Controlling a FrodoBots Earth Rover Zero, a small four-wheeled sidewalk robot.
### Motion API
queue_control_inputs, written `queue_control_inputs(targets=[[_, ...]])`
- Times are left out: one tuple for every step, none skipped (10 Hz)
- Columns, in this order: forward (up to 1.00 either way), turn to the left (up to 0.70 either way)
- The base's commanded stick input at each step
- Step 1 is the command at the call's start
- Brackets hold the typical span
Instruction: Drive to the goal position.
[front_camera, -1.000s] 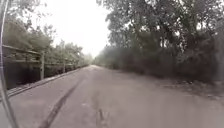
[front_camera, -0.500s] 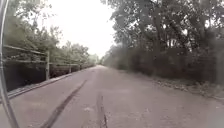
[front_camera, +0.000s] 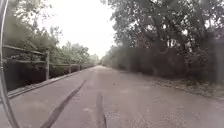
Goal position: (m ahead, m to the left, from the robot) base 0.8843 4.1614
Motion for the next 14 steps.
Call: queue_control_inputs(targets=[[0.07,0.00],[0.07,0.00],[0.07,0.00],[0.07,0.00],[0.07,0.00],[0.07,0.00],[0.07,0.00],[0.07,0.00],[0.07,0.00],[0.07,0.00],[0.07,0.00],[0.07,0.00],[0.07,0.00],[0.07,0.00]])
